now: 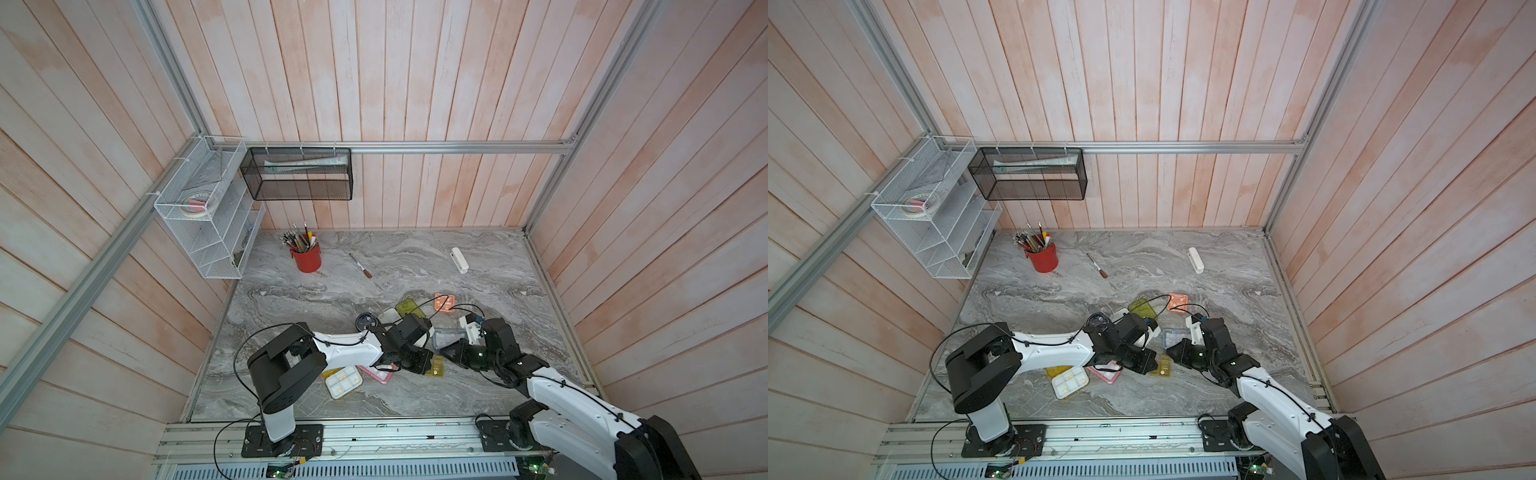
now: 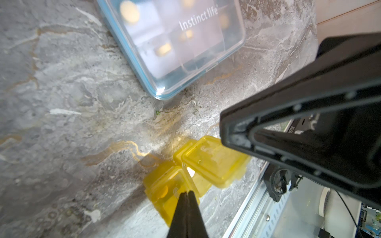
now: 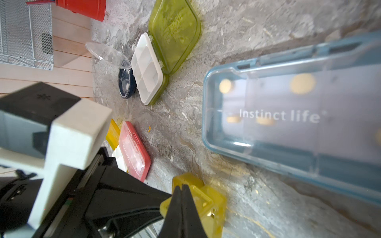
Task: Close pillboxes
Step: Close the lid on the pillbox.
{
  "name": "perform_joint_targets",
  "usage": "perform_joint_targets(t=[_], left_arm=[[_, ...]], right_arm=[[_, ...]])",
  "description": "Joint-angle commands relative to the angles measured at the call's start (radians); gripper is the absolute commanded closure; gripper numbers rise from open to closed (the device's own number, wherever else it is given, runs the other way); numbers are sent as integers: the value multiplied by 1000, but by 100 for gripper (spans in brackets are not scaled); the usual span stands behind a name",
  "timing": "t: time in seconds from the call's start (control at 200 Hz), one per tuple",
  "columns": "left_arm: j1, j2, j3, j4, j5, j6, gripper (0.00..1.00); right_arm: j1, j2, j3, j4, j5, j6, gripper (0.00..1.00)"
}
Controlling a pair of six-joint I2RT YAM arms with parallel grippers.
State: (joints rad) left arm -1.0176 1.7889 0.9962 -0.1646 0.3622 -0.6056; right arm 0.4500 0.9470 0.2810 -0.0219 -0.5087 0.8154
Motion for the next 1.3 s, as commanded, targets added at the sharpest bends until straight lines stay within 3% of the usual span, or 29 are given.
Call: perform_joint_targets(t=[0.0, 0.42, 1.295], left_arm=[[-4, 17, -14, -15, -6, 10, 100], [-3, 18, -9, -21, -17, 18, 99], [-3, 20, -5, -20, -17, 15, 99]], right_arm=[[-2, -29, -18, -11, -40, 11, 95], [17, -112, -106, 13, -56, 85, 95], [87, -35, -151, 100, -11, 117, 95]])
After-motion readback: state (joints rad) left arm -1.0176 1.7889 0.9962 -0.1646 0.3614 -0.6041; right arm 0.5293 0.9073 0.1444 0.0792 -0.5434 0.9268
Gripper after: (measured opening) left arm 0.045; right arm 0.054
